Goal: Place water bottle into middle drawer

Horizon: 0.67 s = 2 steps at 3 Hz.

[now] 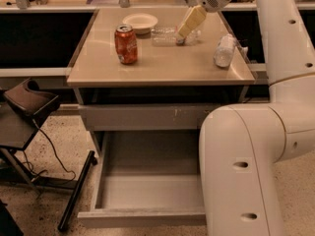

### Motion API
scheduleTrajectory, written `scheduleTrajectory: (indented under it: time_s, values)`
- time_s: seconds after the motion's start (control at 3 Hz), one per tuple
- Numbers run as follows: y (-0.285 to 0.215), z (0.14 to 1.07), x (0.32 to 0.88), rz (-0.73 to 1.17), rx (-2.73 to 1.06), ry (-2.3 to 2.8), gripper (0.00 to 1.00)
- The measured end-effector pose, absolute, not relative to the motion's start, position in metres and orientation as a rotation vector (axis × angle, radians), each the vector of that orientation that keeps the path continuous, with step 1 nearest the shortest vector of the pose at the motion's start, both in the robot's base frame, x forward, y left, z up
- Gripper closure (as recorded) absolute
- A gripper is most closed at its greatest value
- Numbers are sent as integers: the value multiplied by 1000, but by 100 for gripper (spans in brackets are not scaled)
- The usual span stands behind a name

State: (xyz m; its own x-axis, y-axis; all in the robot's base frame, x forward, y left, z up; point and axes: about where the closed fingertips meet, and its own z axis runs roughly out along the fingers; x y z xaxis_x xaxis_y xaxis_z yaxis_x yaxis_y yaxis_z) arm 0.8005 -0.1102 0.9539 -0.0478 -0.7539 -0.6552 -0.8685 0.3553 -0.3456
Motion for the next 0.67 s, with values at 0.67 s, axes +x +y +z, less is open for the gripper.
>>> scheduleTrajectory:
  time_s: [0.67]
  values:
    - [-107, 912, 825, 242, -1346, 1883, 0]
